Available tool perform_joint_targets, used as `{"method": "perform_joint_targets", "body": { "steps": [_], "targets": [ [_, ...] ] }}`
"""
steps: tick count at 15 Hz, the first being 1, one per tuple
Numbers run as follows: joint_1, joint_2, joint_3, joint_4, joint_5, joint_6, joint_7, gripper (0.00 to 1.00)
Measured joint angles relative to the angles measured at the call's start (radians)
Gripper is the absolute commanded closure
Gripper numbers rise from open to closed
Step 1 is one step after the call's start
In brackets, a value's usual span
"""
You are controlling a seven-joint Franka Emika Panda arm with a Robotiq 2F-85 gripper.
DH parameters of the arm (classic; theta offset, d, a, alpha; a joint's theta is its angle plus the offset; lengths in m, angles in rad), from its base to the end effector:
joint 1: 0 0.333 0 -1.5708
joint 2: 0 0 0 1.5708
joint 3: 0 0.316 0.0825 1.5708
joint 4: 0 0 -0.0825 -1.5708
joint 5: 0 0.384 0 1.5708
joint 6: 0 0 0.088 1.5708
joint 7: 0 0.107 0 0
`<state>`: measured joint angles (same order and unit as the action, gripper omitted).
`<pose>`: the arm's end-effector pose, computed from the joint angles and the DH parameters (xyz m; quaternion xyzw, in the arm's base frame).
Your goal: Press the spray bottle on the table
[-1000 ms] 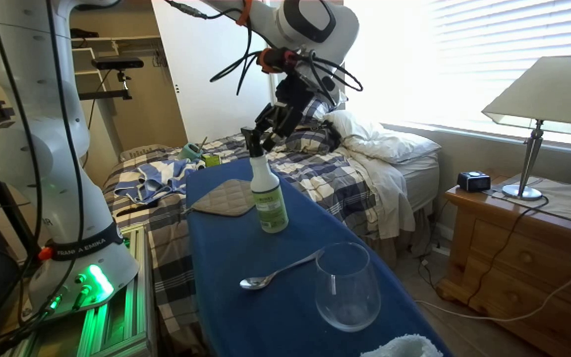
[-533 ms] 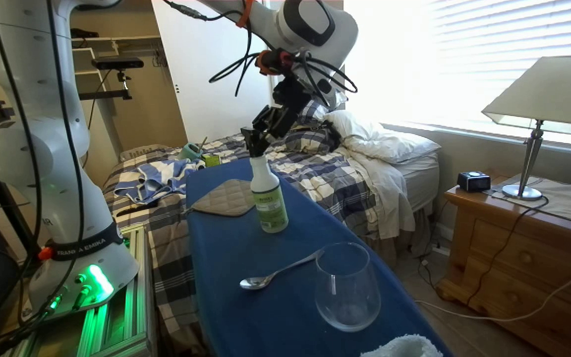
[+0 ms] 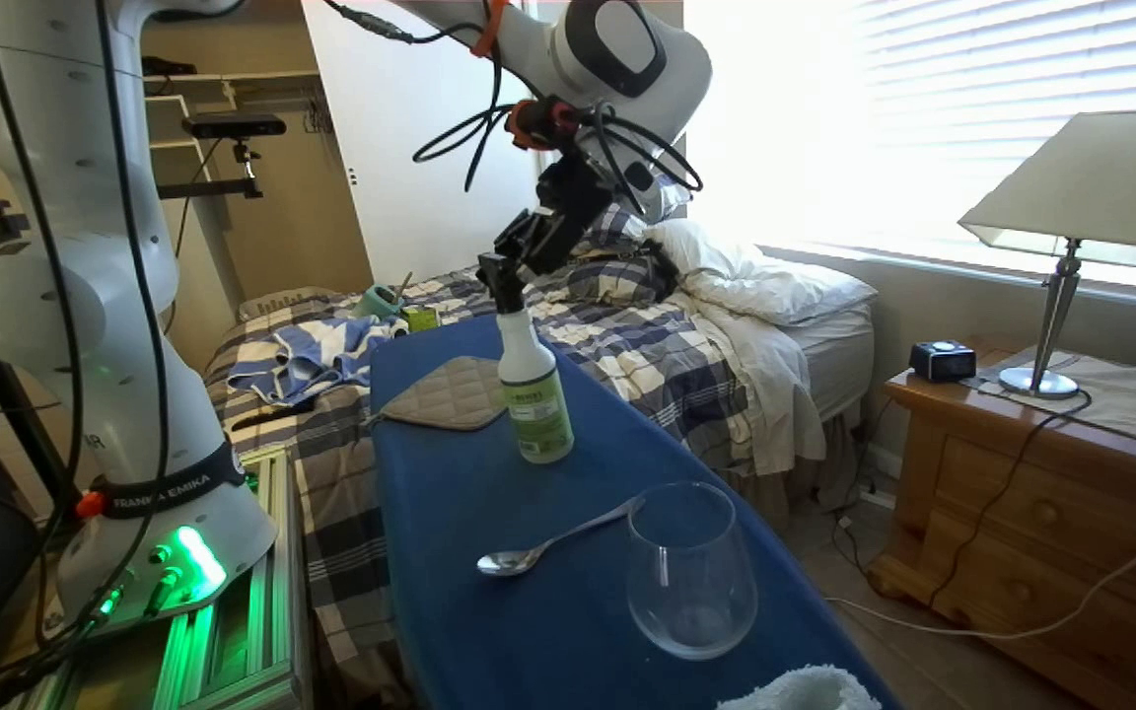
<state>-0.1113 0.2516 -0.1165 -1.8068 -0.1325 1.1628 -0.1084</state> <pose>0.4921 -0.1289 0.3783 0.8970 -0.0556 -0.4384 0.0067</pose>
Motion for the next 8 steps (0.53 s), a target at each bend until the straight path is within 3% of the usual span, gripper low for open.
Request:
{"method": "perform_joint_targets", "body": {
  "steps": [8],
  "targets": [
    [-0.001,0.002,0.0,-0.023,0.0,0.0,-0.001,0.0]
  ]
}}
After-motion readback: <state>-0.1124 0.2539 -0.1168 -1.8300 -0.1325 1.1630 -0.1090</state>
